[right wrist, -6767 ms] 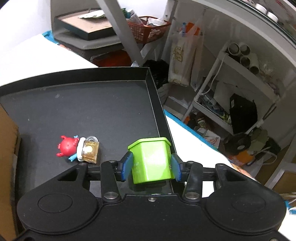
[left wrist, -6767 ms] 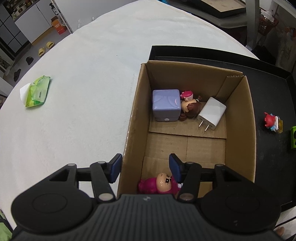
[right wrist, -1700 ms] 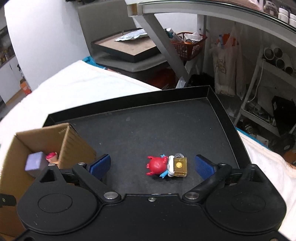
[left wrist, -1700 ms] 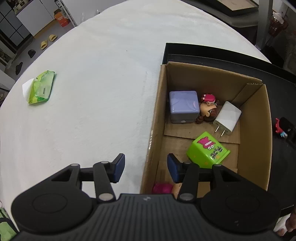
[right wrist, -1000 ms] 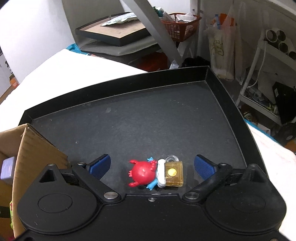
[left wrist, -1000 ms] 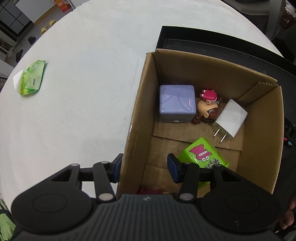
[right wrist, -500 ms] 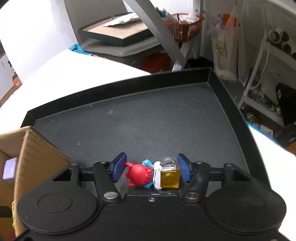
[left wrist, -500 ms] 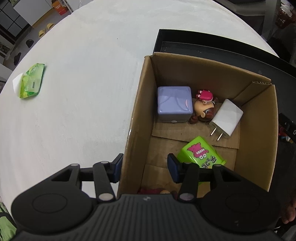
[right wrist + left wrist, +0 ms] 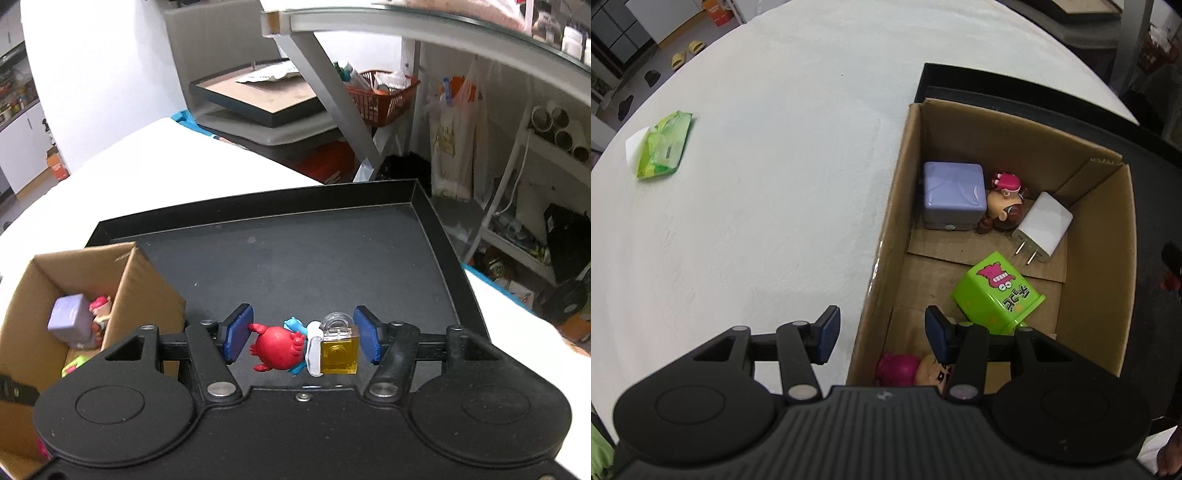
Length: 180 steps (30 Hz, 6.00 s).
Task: Organize rigid objects
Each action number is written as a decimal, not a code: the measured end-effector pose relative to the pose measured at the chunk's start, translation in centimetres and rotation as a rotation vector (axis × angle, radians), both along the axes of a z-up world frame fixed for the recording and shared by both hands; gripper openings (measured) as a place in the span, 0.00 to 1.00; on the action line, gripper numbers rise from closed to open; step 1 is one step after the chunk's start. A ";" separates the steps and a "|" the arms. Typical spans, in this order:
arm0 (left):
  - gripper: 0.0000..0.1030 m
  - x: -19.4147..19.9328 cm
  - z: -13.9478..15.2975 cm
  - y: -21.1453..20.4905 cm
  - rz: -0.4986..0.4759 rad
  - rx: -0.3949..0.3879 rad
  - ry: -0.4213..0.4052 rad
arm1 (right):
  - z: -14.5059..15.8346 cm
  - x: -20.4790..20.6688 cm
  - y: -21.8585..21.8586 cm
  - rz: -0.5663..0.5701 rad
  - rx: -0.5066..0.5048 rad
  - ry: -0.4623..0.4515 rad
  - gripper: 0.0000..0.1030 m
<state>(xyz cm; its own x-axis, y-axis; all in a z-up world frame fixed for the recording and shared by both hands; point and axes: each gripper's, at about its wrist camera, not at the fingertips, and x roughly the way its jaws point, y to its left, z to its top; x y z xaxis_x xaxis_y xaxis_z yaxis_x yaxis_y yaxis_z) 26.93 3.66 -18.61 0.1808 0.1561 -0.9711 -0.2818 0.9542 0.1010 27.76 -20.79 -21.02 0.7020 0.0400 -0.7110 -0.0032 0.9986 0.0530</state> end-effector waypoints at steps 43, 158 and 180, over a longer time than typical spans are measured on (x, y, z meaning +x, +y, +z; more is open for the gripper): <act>0.12 -2.2 -0.1 4.6 0.002 -0.244 -0.156 | 6.1 -3.1 12.4 0.157 0.009 0.018 0.57; 0.88 -29.3 21.7 -2.8 -0.228 -0.095 -0.558 | 20.3 -27.4 -0.6 0.059 0.139 -0.208 1.00; 0.88 -29.2 21.5 -2.9 -0.230 -0.075 -0.539 | 21.0 -28.1 -0.3 0.025 0.063 -0.208 1.00</act>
